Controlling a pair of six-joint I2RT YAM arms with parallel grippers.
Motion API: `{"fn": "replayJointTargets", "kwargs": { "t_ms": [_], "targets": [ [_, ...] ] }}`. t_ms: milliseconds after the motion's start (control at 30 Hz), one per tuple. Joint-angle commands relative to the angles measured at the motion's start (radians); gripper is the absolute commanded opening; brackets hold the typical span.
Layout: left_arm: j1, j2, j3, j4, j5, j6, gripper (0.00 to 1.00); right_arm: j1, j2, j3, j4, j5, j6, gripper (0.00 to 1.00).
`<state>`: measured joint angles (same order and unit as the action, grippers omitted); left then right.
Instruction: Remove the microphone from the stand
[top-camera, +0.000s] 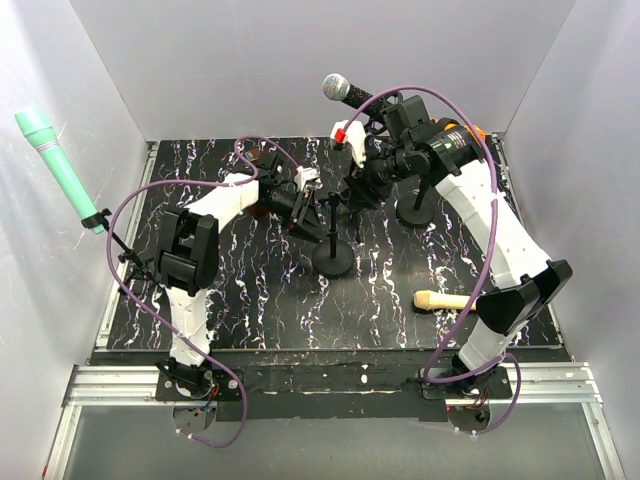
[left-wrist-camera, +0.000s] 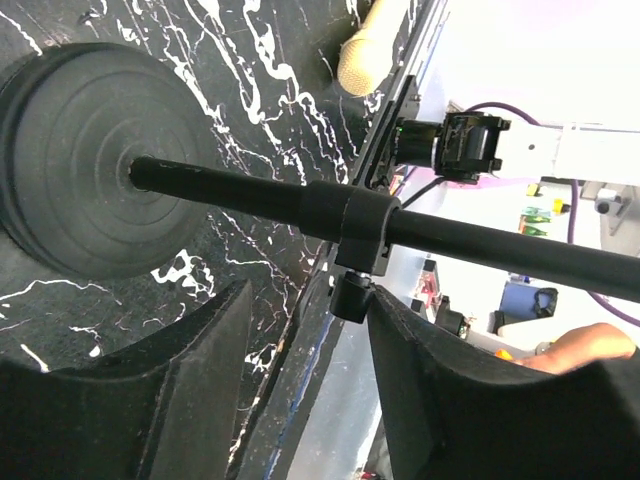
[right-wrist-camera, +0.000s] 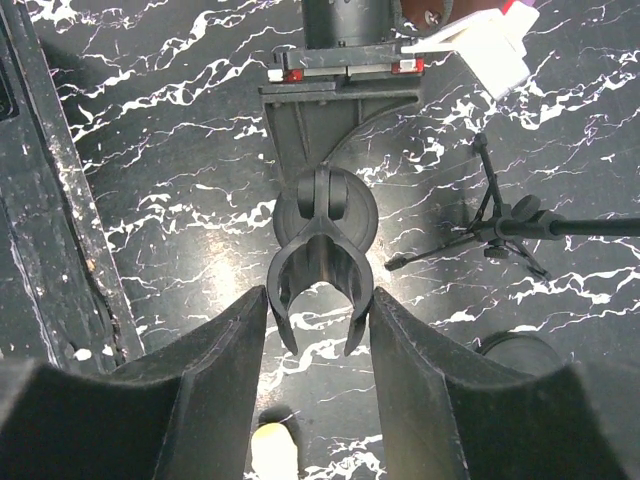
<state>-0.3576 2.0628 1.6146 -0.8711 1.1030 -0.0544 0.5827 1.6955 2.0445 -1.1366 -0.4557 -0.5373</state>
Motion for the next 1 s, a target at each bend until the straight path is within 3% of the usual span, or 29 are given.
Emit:
{"fn": "replayJointTargets", "kwargs": {
  "t_ms": [0,167,300,433,667,967],
  "targets": [
    [-0.006,-0.061,0.028,-0.008,-0.075,0.02,0.5,0.003,0.004,0.052,0.005,-0.021,0.02,0.52],
    [0.003,-0.124,0.047,-0.052,-0.143,0.142,0.53,0.005,0.01,0.085,-0.002,-0.021,0.033,0.54],
    [0.008,-0.19,0.034,-0.023,-0.161,0.153,0.57,0.005,0.015,0.18,0.004,-0.012,0.066,0.69],
    [0.008,-0.282,-0.008,0.082,-0.175,0.146,0.66,0.006,0.001,0.212,0.023,-0.011,0.074,0.78],
    [0.008,-0.477,-0.171,0.434,-0.18,0.203,0.79,0.006,-0.043,0.057,0.063,-0.031,0.01,0.78],
    [-0.095,-0.446,-0.124,0.443,-0.23,0.418,0.81,0.006,-0.049,0.0,0.127,-0.02,0.059,0.77]
  ]
}}
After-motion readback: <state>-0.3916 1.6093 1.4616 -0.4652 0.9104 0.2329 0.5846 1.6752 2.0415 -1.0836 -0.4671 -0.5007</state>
